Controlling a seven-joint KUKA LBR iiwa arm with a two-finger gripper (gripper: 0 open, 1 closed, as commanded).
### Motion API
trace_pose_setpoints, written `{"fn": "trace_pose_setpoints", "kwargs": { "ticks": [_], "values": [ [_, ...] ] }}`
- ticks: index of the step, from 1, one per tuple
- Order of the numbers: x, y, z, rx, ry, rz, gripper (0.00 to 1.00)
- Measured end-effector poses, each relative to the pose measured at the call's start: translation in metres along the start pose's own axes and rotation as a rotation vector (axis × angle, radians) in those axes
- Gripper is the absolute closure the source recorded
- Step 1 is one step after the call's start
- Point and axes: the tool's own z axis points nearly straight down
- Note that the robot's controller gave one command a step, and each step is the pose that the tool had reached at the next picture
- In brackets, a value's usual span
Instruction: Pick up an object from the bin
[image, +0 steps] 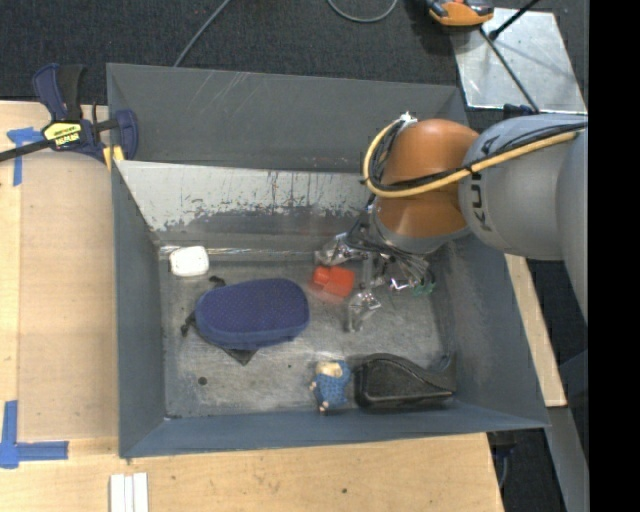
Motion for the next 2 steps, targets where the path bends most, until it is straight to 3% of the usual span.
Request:
{"fn": "trace_pose_setpoints", "kwargs": {
  "ticks": [1, 2],
  "values": [
    [-0.005, 0.0, -0.006, 0.002, -0.015, -0.001, 1.0],
    [-0.007, 0.004, -0.144, 0.002, -0.005, -0.027, 1.0]
  ]
}}
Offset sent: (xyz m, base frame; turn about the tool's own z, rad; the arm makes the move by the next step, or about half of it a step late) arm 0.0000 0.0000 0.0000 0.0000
